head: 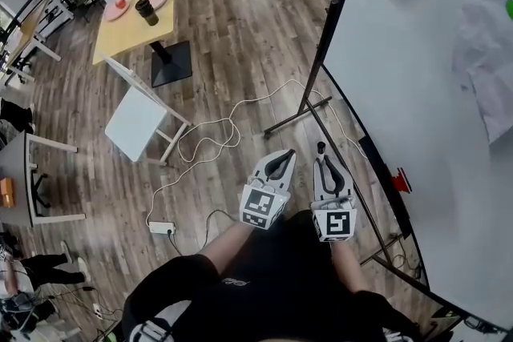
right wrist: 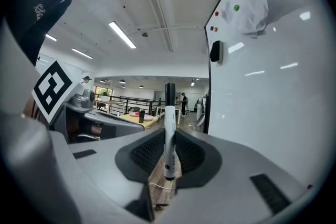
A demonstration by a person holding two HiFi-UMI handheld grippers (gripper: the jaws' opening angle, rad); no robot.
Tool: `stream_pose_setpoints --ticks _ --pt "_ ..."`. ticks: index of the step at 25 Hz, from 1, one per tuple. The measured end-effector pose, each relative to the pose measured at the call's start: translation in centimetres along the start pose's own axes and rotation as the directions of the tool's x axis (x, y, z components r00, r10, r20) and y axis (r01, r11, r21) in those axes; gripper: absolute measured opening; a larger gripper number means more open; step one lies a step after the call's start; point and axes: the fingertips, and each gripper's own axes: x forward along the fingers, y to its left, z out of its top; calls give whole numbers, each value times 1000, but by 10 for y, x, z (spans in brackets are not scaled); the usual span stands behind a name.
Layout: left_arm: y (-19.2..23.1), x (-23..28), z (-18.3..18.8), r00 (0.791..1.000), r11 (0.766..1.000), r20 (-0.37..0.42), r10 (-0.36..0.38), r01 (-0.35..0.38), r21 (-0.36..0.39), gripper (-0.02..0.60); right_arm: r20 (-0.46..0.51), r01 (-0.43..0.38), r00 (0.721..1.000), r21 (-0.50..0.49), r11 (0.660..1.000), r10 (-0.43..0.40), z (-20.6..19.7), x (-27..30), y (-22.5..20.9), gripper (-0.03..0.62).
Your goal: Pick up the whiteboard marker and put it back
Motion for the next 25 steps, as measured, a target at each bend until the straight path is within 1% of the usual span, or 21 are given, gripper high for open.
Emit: stream_pose_setpoints --ticks 2,6,8,11,13,15,17,20,23,25 --pt "5 5 -5 1000 1000 -17 -9 9 -11 8 -20 11 1000 1 1000 -11 -4 5 -3 57" --pt "14 26 -7 999 1000 -38 -9 8 -26 8 -46 23 999 13 1000 -22 -12 21 -21 57" --pt "21 42 -1 999 1000 -37 -3 3 -17 8 -45 18 999 13 1000 -17 -13 35 -34 57" --pt "24 68 12 999 1000 -31 -14 14 9 8 -32 7 999 2 1000 -7 -11 55 -57 57" --pt "31 86 15 999 1000 -40 -8 9 23 8 -26 -5 1000 4 1000 5 -13 69 -68 57" --pt "38 99 17 998 1000 -57 8 -7 20 8 -34 -24 999 16 1000 25 -17 78 -75 57" --pt "39 111 22 998 999 -63 8 -6 32 8 -42 -39 998 26 999 41 -19 85 -83 57" --pt "39 126 27 997 999 -71 -8 11 53 8 -52 -32 998 33 999 34 -22 97 -98 58" --pt "43 140 17 994 999 -105 -27 31 42 8 -85 -7 996 54 999 12 -34 103 -108 58" --pt "41 152 11 990 996 -124 -69 75 41 8 -110 32 994 57 998 -26 -41 104 -115 58"
